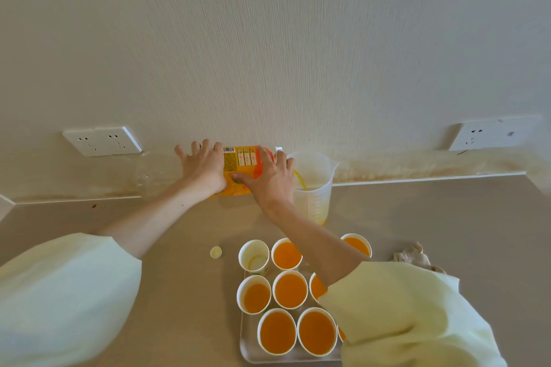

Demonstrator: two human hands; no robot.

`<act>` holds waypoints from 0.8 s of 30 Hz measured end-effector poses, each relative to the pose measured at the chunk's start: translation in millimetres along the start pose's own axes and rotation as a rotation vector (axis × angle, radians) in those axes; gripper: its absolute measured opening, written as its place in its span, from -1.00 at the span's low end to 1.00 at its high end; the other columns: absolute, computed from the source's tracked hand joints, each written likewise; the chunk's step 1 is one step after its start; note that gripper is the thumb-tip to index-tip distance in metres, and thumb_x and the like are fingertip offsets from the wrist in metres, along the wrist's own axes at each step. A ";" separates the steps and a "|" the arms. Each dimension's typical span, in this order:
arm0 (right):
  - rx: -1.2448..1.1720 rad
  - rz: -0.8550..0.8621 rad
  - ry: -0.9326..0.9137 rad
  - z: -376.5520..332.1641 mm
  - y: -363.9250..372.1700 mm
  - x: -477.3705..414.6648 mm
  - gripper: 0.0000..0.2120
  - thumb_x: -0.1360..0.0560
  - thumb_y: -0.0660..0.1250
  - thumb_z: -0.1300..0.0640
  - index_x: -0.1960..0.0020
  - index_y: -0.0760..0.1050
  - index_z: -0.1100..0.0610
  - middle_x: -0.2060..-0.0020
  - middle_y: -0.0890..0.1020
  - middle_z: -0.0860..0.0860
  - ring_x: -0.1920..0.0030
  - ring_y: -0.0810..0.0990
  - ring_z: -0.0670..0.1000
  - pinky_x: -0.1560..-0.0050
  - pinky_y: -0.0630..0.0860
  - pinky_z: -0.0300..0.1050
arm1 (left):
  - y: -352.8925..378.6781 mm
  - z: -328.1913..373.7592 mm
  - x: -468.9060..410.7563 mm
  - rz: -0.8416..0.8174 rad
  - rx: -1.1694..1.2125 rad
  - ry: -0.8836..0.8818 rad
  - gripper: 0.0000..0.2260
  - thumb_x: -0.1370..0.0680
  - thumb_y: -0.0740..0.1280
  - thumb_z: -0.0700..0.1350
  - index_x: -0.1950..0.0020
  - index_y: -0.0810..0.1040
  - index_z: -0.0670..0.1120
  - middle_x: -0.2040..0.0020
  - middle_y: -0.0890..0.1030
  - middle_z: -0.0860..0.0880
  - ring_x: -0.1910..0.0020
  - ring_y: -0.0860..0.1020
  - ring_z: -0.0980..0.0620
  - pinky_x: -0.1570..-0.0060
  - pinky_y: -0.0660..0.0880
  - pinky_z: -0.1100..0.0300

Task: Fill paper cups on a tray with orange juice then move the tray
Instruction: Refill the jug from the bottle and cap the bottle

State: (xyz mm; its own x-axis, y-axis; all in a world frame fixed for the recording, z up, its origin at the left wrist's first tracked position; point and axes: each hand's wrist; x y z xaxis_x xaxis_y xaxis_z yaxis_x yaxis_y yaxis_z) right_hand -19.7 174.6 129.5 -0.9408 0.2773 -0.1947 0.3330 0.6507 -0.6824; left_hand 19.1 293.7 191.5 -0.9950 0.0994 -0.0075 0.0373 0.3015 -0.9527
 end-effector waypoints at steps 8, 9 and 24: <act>-0.003 0.015 0.001 -0.3 -0.3 -0.2 -0.21 -0.33 0.37 -0.39 -0.44 0.30 -0.05 -0.35 0.35 0.09 -0.24 0.31 0.15 -0.22 0.29 -0.06 | -0.2 1.0 -1.1 0.009 -0.015 0.001 -0.33 -0.28 0.43 -0.17 -0.35 0.27 -0.06 -0.25 0.35 -0.08 -0.29 0.30 -0.12 -0.32 0.17 -0.20; -0.002 0.014 0.001 -0.5 -0.2 -0.2 -0.21 -0.33 0.37 -0.39 -0.45 0.30 -0.05 -0.36 0.35 0.09 -0.25 0.31 0.15 -0.22 0.28 -0.06 | 0.1 0.7 -1.1 0.007 -0.015 -0.001 -0.33 -0.28 0.43 -0.16 -0.35 0.27 -0.06 -0.25 0.35 -0.08 -0.29 0.30 -0.12 -0.33 0.17 -0.20; -0.029 0.024 0.002 0.2 -1.9 0.5 -0.20 -0.34 0.38 -0.37 -0.45 0.30 -0.04 -0.34 0.36 0.08 -0.25 0.31 0.16 -0.22 0.29 -0.04 | -0.9 1.6 -2.2 0.012 -0.022 -0.002 -0.32 -0.29 0.42 -0.16 -0.37 0.26 -0.05 -0.26 0.34 -0.07 -0.29 0.29 -0.12 -0.33 0.17 -0.21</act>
State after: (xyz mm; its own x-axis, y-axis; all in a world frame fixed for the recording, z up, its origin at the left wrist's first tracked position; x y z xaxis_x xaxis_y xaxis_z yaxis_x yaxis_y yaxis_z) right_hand -20.7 173.4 130.6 -0.9323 0.2950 -0.2094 0.3576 0.6638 -0.6569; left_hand 21.1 291.8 191.9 -0.9946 0.1016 -0.0196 0.0515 0.3214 -0.9455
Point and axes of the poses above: each hand's wrist, its own x-axis away from the middle knuckle, its own y-axis out of the palm, z = x × y
